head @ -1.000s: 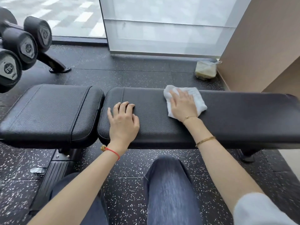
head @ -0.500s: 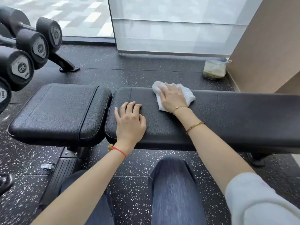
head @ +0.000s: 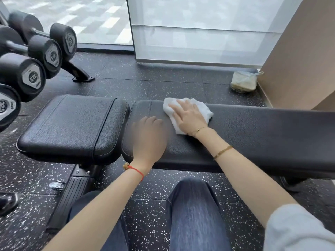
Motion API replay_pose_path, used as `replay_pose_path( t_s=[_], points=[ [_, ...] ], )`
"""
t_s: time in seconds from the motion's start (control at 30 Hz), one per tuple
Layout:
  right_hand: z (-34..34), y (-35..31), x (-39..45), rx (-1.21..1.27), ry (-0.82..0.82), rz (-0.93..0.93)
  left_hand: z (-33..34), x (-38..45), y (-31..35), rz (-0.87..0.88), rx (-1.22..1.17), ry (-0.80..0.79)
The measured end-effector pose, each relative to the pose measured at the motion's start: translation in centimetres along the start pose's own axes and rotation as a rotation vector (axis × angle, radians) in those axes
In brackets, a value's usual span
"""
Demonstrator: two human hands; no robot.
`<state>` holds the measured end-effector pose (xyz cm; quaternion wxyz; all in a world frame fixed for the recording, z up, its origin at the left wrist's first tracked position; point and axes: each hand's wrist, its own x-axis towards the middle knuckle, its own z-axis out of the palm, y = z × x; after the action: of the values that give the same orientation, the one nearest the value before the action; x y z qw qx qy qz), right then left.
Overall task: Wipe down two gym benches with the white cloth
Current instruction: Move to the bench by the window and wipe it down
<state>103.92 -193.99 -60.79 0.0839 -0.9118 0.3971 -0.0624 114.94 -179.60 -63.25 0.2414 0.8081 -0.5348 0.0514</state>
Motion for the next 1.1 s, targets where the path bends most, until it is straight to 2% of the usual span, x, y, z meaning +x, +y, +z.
replay_pose_path(
  t_s=[0.1,0.17,0.33,0.4,0.47,0.53,0.6,0.67,0.73,0.83,0.97,1.1],
  points=[
    [0.3,0.3,-5.8,0.062,0.014,-0.114,0.1,0.0,0.0,0.001,-0.01,0.006],
    [0.0,2.4,-9.0,0.078,0.031,-0.077,0.1,0.0,-0.1,0.003,-0.017,0.015],
    [-2.7,11.1,-9.8,0.008,0.11,0.326,0.0,-0.1,0.2,0.018,0.039,-0.022],
    [-3.3,12.1,-9.1,0.0,0.11,0.461,-0.1,-0.1,0.5,0.005,0.078,-0.046],
    [-2.8,10.4,-9.3,0.004,0.107,0.44,-0.1,0.1,1.0,0.007,0.136,-0.057],
    [-1.5,7.8,-10.9,0.023,0.111,0.296,0.0,0.2,2.4,0.034,0.143,-0.051],
    [-0.7,5.9,-13.3,0.037,0.108,0.172,0.1,0.4,4.6,0.05,0.036,-0.043],
    [-0.7,6.1,-15.4,0.058,0.111,0.138,0.7,0.5,7.1,0.072,-0.055,-0.067],
    [-1.0,8.1,-16.9,0.066,0.134,0.188,1.6,0.5,9.4,0.121,-0.083,-0.096],
    [-2.2,12.9,-17.6,0.075,0.179,0.372,3.2,0.4,12.2,0.147,-0.102,-0.147],
    [-4.0,18.2,-14.4,0.073,0.168,0.573,4.7,0.3,15.9,0.172,-0.109,-0.183],
    [-4.7,19.3,-11.6,0.056,0.146,0.596,5.9,0.2,17.8,0.18,-0.074,-0.202]
  ],
)
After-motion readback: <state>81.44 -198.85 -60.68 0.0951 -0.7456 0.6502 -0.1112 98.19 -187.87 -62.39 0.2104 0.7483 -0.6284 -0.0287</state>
